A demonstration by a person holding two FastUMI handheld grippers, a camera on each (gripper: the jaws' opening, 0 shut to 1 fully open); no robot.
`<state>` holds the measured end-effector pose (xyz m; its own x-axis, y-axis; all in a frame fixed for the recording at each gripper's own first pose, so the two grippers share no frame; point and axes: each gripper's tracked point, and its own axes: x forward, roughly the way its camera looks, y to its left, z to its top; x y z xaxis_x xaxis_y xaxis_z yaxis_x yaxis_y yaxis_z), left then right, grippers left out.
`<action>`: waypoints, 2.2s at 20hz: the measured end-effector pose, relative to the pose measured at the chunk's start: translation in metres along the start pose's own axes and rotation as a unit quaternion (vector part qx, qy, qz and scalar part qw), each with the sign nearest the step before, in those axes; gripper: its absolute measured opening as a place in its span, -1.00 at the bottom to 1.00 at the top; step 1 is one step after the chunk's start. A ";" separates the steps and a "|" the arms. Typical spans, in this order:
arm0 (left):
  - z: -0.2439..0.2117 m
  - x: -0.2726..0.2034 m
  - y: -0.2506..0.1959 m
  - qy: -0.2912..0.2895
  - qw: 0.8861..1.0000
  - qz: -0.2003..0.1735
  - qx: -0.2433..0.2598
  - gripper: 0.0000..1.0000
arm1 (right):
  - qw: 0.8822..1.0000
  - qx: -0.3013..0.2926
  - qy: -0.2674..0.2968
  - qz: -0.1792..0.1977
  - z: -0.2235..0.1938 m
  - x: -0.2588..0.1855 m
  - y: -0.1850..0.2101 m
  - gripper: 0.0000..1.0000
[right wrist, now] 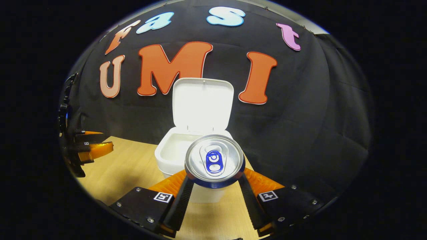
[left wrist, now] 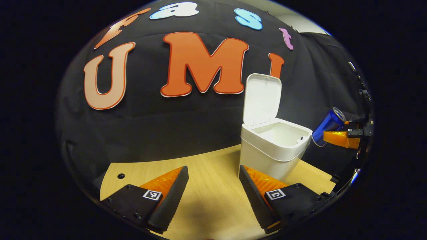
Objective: Press the lid of the desktop garbage bin to open it, pick up the crumpled paper on the desktop and throw it into the bin, then pick up the pop can on the desktop and drop it into the bin, and finally close the garbage bin lid.
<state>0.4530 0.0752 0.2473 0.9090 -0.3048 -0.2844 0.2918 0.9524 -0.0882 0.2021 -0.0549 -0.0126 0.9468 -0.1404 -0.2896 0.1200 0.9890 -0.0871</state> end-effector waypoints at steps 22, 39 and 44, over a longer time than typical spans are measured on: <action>-0.049 -0.080 0.075 0.010 0.986 0.155 -0.066 0.95 | 0.996 -0.045 -0.026 0.077 0.037 0.072 0.041 0.57; -0.086 -0.128 0.078 0.039 0.974 0.216 -0.051 0.94 | 0.995 -0.037 0.007 0.094 0.013 0.107 0.048 0.59; -0.085 -0.127 0.075 0.043 0.976 0.210 -0.045 0.94 | 0.995 -0.032 0.023 0.095 0.002 0.113 0.050 0.60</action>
<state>0.3338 0.1853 0.1954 0.9133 0.1107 -0.3919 -0.1326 0.9907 -0.0293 0.3159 -0.0217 -0.0476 0.9360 0.0452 -0.3490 -0.0803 0.9930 -0.0866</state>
